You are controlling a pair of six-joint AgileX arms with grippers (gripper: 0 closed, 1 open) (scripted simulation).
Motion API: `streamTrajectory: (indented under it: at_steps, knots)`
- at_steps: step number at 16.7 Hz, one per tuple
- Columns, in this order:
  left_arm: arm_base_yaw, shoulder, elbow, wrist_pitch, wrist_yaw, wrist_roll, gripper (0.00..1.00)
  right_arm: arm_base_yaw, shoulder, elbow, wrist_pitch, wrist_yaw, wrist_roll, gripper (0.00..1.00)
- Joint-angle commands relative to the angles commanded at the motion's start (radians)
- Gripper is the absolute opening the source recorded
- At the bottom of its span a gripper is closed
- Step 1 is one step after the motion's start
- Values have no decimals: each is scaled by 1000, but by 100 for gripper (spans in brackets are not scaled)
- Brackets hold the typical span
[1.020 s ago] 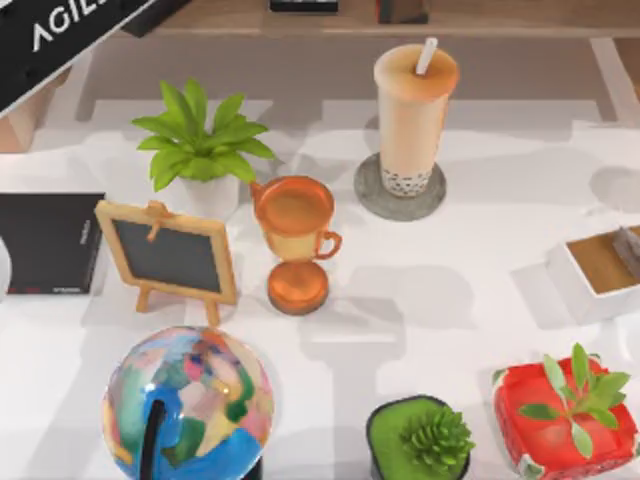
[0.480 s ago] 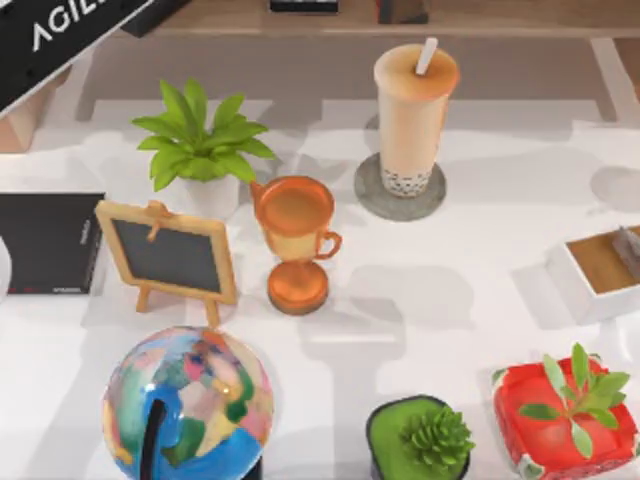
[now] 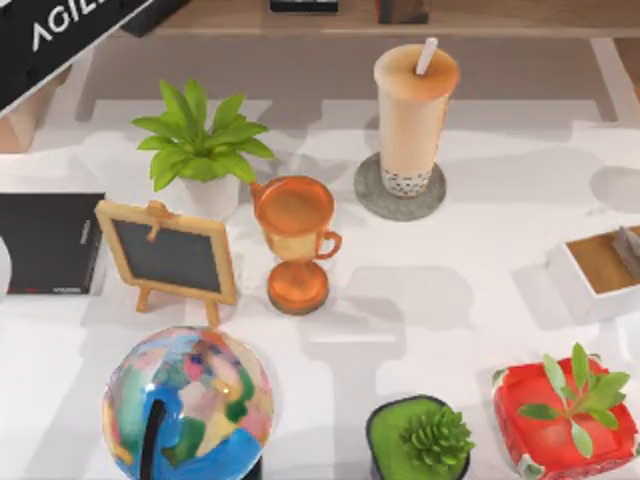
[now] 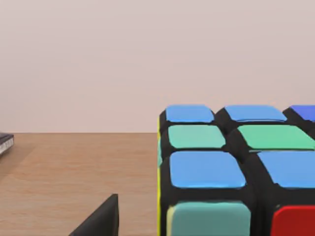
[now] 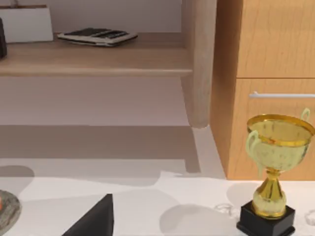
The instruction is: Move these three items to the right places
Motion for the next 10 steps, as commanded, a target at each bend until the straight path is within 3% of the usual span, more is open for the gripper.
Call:
streamTrajectory:
  at_steps: [4,10]
  knots:
    - [0,0,0,0,0,0,100,2,-36,6,-39,-1,-1,100]
    - [0,0,0,0,0,0,100,2,-257,37,-296,4,-4,100]
